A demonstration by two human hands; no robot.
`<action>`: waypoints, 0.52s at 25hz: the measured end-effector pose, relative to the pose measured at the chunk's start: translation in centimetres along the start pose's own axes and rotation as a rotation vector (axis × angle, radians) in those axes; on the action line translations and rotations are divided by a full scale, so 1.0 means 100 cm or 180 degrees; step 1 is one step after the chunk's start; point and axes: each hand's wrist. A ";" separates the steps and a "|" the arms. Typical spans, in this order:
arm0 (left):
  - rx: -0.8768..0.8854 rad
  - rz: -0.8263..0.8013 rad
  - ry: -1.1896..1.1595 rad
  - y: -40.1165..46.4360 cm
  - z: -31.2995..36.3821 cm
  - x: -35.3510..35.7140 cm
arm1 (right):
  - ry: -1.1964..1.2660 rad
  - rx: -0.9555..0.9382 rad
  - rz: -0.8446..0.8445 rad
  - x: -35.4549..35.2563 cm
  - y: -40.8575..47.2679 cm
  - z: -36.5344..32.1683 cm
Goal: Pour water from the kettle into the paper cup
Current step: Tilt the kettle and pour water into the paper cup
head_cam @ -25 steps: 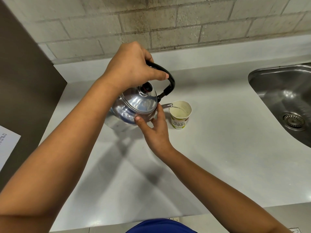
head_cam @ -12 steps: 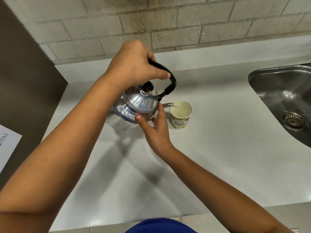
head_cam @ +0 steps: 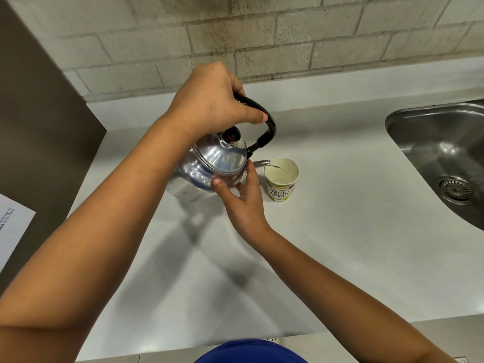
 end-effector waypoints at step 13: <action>-0.0020 -0.0030 0.0040 -0.001 0.001 0.000 | -0.0071 0.0012 0.0000 0.000 0.000 0.003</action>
Point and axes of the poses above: each hand's wrist, its own y-axis towards the middle knuckle, its own x-axis out of the palm, z = x × y, and after that the axes turned 5 degrees about -x, right-handed
